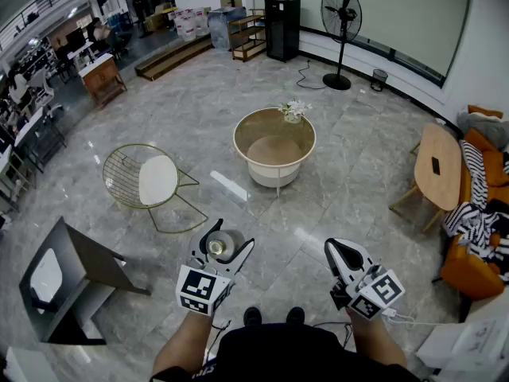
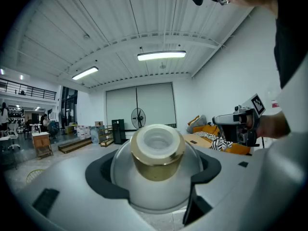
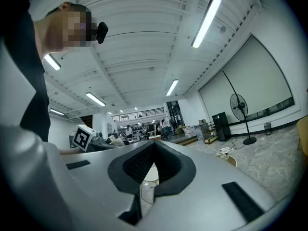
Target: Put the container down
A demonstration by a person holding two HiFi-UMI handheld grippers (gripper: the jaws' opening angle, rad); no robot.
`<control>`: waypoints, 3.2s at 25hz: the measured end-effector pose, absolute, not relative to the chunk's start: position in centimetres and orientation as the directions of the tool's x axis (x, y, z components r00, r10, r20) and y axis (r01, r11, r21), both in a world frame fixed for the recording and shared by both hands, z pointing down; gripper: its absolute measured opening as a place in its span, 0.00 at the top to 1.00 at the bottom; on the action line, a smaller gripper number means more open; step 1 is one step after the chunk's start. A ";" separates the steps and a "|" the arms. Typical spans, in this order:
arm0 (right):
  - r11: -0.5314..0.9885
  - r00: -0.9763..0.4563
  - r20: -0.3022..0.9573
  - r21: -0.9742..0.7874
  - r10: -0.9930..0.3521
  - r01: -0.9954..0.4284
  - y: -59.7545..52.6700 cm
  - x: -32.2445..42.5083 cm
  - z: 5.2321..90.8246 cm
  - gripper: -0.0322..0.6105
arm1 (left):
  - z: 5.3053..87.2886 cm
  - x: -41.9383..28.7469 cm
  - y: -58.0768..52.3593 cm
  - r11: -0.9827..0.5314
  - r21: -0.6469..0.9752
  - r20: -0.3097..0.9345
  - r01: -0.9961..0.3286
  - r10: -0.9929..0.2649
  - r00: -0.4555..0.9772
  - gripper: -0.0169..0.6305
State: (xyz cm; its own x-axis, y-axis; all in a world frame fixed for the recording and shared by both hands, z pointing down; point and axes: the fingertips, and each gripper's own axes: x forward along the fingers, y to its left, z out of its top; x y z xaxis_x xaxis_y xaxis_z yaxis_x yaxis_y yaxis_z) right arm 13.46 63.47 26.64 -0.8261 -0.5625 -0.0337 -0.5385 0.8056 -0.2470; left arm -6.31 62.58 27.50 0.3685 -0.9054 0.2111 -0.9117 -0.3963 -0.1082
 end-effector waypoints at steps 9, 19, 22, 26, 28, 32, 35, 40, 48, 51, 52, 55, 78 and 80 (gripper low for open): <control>0.811 -0.827 -0.032 -0.221 -0.562 -0.542 63.6 11.8 26.5 0.93 | 29.1 -7.1 62.6 -0.433 -0.078 0.211 -0.898 -0.888 0.409 0.44; 0.823 -0.841 -0.063 -0.256 -0.538 -0.507 64.5 5.2 25.9 0.93 | 29.2 -13.4 63.9 -0.433 -0.078 0.214 -0.898 -0.887 0.409 0.44; 0.832 -0.847 -0.092 -0.271 -0.523 -0.484 65.4 2.7 25.8 0.93 | 29.1 -15.5 64.3 -0.439 -0.094 0.213 -0.894 -0.886 0.412 0.44; 0.828 -0.848 -0.086 -0.285 -0.523 -0.482 66.1 0.7 26.5 0.93 | 29.7 -17.7 64.7 -0.438 -0.089 0.221 -0.895 -0.884 0.411 0.44; 0.821 -0.843 -0.083 -0.293 -0.532 -0.489 65.7 0.3 26.8 0.93 | 30.1 -18.3 64.4 -0.441 -0.086 0.229 -0.893 -0.881 0.413 0.44; 0.808 -0.831 -0.088 -0.310 -0.550 -0.502 63.6 0.0 27.0 0.93 | 30.6 -19.0 62.8 -0.447 -0.071 0.240 -0.892 -0.876 0.419 0.44; 0.807 -0.830 -0.093 -0.315 -0.550 -0.500 61.9 -0.3 27.1 0.93 | 30.5 -19.2 61.2 -0.450 -0.071 0.239 -0.890 -0.874 0.422 0.44; 0.802 -0.829 -0.092 -0.333 -0.551 -0.496 57.5 0.5 28.1 0.93 | 31.3 -18.4 56.8 -0.454 -0.065 0.258 -0.889 -0.868 0.424 0.44; 0.786 -0.825 -0.084 -0.372 -0.559 -0.495 47.1 4.0 29.7 0.93 | 32.1 -14.7 46.7 -0.464 -0.044 0.271 -0.885 -0.858 0.437 0.44; 0.788 -0.830 -0.077 -0.374 -0.553 -0.490 42.6 5.6 30.0 0.93 | 32.0 -13.0 42.3 -0.463 -0.046 0.275 -0.885 -0.858 0.435 0.44; 0.788 -0.832 -0.076 -0.377 -0.550 -0.486 41.2 6.1 30.1 0.93 | 32.1 -12.5 40.9 -0.461 -0.044 0.278 -0.886 -0.858 0.432 0.44; 0.789 -0.836 -0.072 -0.383 -0.544 -0.480 37.4 7.8 30.5 0.93 | 32.4 -10.7 37.2 -0.458 -0.039 0.289 -0.888 -0.856 0.428 0.44; 0.799 -0.856 -0.069 -0.405 -0.512 -0.445 23.0 13.8 31.3 0.93 | 32.2 -4.9 22.3 -0.423 -0.044 0.303 -0.905 -0.869 0.392 0.44; 0.801 -0.855 -0.069 -0.395 -0.513 -0.449 21.9 13.6 31.1 0.93 | 32.3 -5.3 21.1 -0.420 -0.047 0.297 -0.906 -0.872 0.388 0.44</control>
State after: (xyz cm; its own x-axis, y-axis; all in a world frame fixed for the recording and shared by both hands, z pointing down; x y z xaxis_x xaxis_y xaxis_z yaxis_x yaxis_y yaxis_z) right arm 13.57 21.88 31.11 -0.8554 -0.5134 -0.0688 -0.4493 0.8014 -0.3948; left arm -5.33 21.13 32.32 0.3885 -0.8723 0.2969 -0.9064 -0.4197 -0.0471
